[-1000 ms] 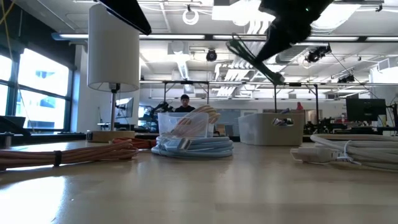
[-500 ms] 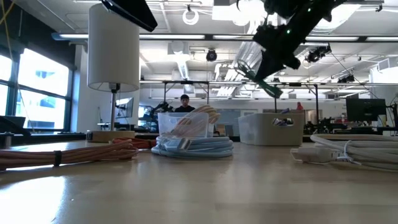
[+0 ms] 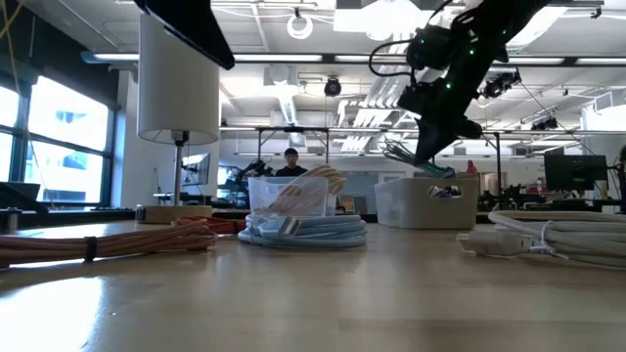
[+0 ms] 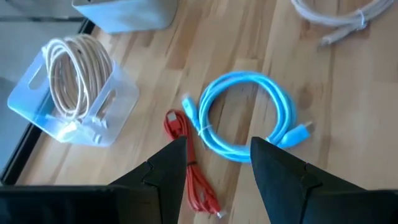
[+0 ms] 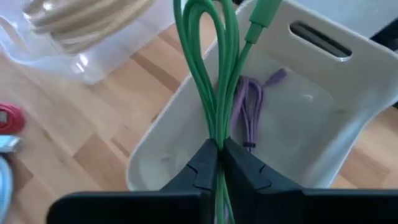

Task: Pick & Place USB Port
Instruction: Put the green charger cable into the gray bin, then put the pink charger cable into the gray bin

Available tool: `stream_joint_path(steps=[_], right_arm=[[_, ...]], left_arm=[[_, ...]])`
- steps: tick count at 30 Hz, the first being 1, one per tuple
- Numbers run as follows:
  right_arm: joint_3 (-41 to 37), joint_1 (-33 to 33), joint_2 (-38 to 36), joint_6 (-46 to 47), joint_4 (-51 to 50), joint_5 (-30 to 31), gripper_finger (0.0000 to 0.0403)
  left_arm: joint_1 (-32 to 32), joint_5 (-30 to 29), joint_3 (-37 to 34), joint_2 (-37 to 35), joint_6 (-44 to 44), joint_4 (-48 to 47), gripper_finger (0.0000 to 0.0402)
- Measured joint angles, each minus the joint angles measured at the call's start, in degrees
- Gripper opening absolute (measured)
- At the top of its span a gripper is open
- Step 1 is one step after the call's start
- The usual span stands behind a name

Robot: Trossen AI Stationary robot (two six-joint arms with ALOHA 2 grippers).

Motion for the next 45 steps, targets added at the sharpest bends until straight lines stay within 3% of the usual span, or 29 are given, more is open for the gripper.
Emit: stream_joint_path(steps=[7,15,25,29,34,38,45], right_arm=[[0.0,-0.2,0.0,-6.5,0.2,7.8,0.0073],[0.0,1.8,0.0,-13.4,0.3,10.1,0.0135],[0.0,9.8,-7.3,-24.6,0.2,2.1,0.0151],[0.0,13.4,-13.7,-24.5,0.1,-0.6,0.0143],[0.0,16.5,-21.5,-24.5,-1.0,-1.2,0.0138],[0.0,17.7,-26.2,-24.0,-1.8,-0.9,0.0138],[0.0,19.0,-28.7,-23.6,-5.2,-0.9,0.0138]], left_arm=[[0.0,1.0,0.0,-0.1,0.0,-0.2,0.0172],[0.0,2.6,0.0,-0.1,0.5,-0.2,0.0172],[0.0,7.0,0.0,-0.1,0.6,-2.1,0.0172],[0.1,12.9,0.0,-0.1,0.7,-5.2,0.0172],[0.0,28.7,0.1,-0.1,-0.2,-4.6,0.0172],[0.0,37.7,0.0,-0.1,-10.4,-2.7,0.0172],[-0.8,39.4,0.1,-0.1,-26.2,2.0,0.0172]])
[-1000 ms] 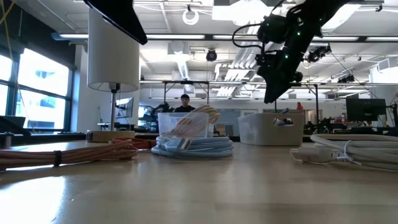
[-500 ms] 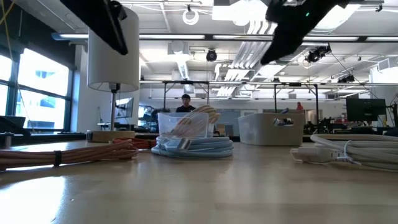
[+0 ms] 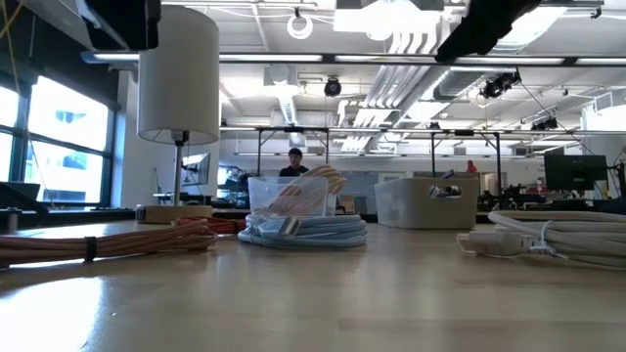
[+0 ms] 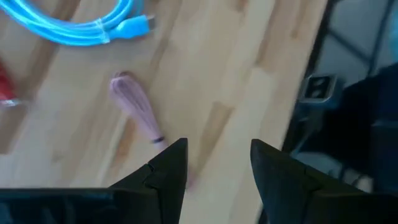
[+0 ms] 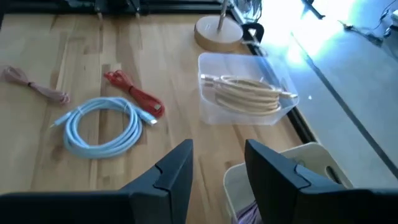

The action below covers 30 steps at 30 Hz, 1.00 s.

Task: Pick & Place USB Port
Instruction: Put the pink charger cable into the gray bin

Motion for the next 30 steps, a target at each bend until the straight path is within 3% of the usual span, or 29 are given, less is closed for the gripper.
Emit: stream_joint_path(steps=[7,18,30], right_arm=[[-0.7,1.4,0.6,0.9,-1.9,0.0,0.0138],[-1.3,5.4,0.9,0.7,-1.7,-0.3,0.0138],[-1.3,10.7,0.9,2.4,-2.2,-0.8,0.0138]], left_arm=[[-3.5,3.9,0.1,6.2,-7.9,9.2,0.0172],[-4.0,3.1,0.0,16.4,-14.5,7.8,0.0172],[-4.0,-1.5,0.0,19.4,-19.9,2.4,0.0172]])
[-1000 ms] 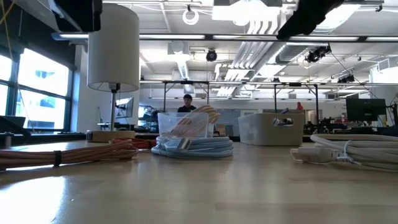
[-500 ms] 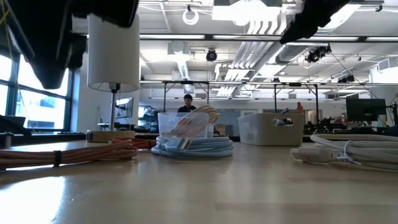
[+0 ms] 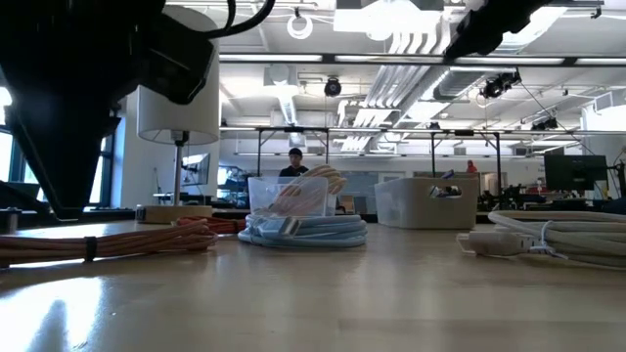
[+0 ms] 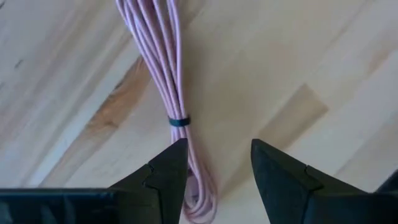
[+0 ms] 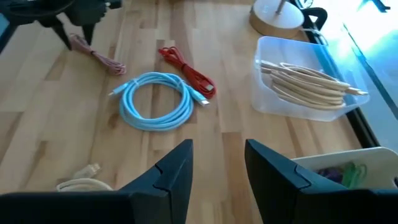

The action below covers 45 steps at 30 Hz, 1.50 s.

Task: Pick & Place USB Port
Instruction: Put the pink charger cable into the gray bin

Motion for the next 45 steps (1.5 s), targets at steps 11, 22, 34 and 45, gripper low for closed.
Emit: stream_joint_path(steps=[11,22,34,45], right_arm=[[0.0,3.5,0.0,0.4,-0.2,0.2,0.0138],[0.0,3.9,0.0,0.8,-0.1,0.6,0.0138],[0.0,3.9,0.0,0.8,-0.1,0.6,0.0138],[0.0,3.9,0.0,0.3,0.4,0.6,0.0138]], left_arm=[[0.0,-0.1,0.0,0.5,1.0,-3.0,0.0172],[0.0,-0.2,0.0,0.5,3.5,-3.3,0.0172],[0.0,0.2,0.1,1.6,4.0,-0.1,0.0172],[0.0,0.3,0.3,5.4,6.6,-0.3,0.0172]])
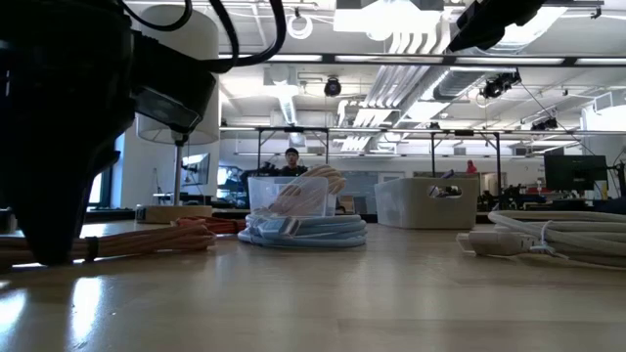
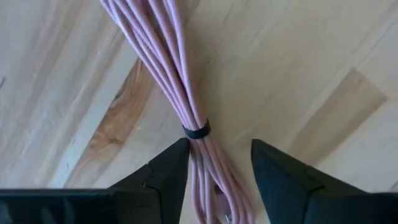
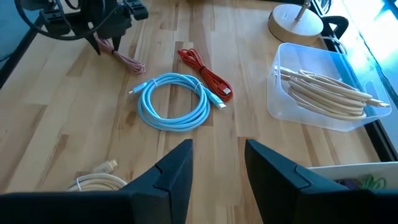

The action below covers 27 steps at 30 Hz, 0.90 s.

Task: Pick & Place USB Port
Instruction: Put the pink charger cable into the gray bin

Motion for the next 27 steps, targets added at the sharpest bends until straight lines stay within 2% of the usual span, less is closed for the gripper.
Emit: stream_joint_path(steps=[2,4,8,9,16,18,22,27], right_arm=[[0.0,0.0,0.0,0.0,0.0,0.0,0.0138],[0.0,0.0,0.0,0.0,0.1,0.0,0.0138],[0.0,0.0,0.0,-0.1,0.3,0.0,0.0138],[0.0,0.0,0.0,-0.1,0.4,0.0,0.0138],[0.0,0.0,0.0,1.4,6.2,0.0,0.0138],[0.0,0.0,-0.2,2.8,9.9,-0.9,0.0138],[0.0,0.0,-1.2,2.9,17.7,-7.5,0.0138],[0.1,0.0,-3.1,3.2,29.2,-15.0,0.0138]], left_arm=[[0.0,0.1,0.1,0.7,1.4,-0.4,0.0167],[0.0,0.0,-0.1,0.8,3.1,-0.4,0.0144],[-0.1,-2.7,-0.2,0.5,6.5,-1.4,0.0037],[-0.1,-3.5,-0.2,0.3,7.0,-1.6,0.0023],[-0.2,-6.3,-0.3,-0.9,9.3,-1.3,0.001],[-0.1,-10.5,-0.4,-2.2,10.0,-1.4,0.0009],[0.5,-19.5,-0.5,-7.4,10.5,-2.1,0.0007],[0.3,-37.9,-0.4,-16.2,15.5,0.9,0.0007]])
